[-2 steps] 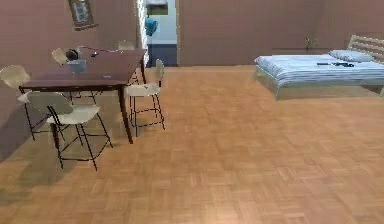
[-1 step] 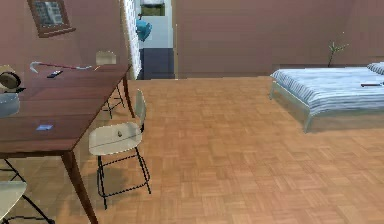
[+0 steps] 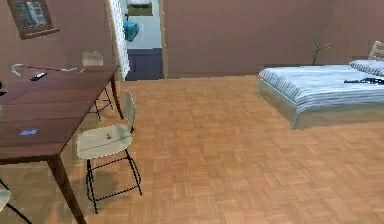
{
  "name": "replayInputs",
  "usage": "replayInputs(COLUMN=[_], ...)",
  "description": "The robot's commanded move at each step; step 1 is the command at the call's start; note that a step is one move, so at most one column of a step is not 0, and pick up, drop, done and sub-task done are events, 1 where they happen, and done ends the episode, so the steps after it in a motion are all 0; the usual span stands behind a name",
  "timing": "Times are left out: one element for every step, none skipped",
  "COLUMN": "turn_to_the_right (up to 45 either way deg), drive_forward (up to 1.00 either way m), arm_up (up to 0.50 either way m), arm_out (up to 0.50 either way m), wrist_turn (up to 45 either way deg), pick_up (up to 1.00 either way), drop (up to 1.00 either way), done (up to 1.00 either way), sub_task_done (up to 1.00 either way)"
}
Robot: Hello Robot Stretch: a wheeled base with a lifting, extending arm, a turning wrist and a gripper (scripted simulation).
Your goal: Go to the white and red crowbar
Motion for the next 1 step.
replayInputs(turn_to_the_right=[0.0], drive_forward=[1.0], arm_up=[0.0], arm_out=[0.0], wrist_turn=[0.0], pick_up=[0.0], drop=[0.0], done=[0.0], sub_task_done=[0.0])
